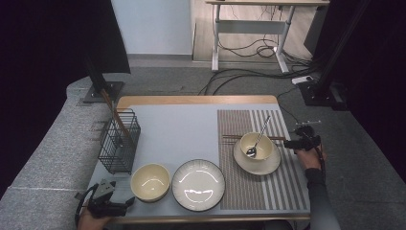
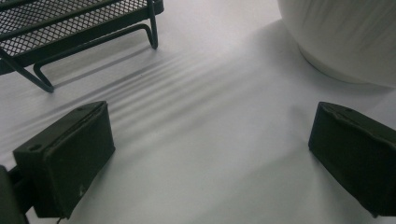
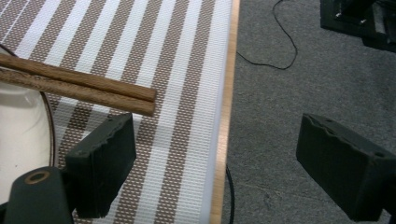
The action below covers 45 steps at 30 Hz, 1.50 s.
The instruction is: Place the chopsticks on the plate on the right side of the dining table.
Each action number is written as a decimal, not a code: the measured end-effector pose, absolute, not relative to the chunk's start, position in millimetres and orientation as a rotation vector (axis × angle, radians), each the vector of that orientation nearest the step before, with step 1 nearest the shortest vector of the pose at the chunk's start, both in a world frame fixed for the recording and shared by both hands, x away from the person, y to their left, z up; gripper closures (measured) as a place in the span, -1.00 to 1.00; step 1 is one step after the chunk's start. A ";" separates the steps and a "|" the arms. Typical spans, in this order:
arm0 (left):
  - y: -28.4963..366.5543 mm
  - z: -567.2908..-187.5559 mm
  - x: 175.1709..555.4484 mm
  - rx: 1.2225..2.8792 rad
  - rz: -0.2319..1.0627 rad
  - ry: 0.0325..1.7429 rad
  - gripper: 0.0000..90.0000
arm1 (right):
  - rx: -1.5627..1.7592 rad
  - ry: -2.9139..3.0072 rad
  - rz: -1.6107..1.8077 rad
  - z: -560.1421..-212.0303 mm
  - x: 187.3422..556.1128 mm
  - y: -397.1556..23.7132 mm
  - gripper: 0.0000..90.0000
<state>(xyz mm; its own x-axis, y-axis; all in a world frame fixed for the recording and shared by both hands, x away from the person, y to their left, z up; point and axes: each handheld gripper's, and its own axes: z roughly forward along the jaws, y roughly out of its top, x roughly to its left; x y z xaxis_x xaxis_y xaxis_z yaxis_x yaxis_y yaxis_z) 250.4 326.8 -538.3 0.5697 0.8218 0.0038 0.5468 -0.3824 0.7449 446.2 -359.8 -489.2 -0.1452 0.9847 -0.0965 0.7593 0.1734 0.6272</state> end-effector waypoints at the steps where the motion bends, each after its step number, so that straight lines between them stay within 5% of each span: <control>1: 326.8 -538.3 250.4 2.086 0.491 1.090 -1.00 | 1.640 1.963 0.602 -488.7 445.9 -360.8 -0.73; 45: 326.8 -538.3 250.3 2.085 0.492 1.090 -1.00 | 1.692 1.911 0.596 -489.9 448.8 -368.9 -0.71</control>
